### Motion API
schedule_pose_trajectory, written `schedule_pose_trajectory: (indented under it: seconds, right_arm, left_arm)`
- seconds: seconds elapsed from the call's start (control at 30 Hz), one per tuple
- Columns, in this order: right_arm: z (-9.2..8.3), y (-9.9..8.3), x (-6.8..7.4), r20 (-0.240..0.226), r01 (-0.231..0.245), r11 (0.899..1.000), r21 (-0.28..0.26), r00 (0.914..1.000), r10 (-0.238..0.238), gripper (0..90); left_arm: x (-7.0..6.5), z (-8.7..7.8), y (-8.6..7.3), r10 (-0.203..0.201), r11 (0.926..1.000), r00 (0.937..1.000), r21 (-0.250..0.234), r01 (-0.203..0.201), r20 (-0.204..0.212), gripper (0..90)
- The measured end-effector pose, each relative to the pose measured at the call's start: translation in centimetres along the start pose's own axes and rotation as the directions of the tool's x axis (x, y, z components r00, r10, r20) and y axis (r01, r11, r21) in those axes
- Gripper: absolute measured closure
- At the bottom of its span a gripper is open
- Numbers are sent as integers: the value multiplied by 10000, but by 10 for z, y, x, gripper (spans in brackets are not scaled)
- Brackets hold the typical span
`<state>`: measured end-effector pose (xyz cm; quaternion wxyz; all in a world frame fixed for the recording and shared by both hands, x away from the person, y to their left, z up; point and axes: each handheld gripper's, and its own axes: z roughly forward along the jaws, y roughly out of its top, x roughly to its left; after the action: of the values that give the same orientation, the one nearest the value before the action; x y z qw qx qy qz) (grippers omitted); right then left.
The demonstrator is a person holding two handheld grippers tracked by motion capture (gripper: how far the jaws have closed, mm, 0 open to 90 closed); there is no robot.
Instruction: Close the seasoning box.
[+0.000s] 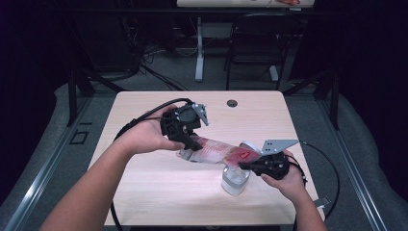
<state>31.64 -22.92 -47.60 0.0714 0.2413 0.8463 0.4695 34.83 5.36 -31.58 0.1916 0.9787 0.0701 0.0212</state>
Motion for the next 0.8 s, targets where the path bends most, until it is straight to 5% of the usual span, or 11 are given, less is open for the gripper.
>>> schedule_pose_trajectory:
  seconds: [0.8]
  right_arm:
    - [0, 0, 0, 23, 12, 10000, 56, 10000, -12, 881]
  left_arm:
    - [-1, 0, 3, 73, 10000, 10000, 31, -73, -41, 743]
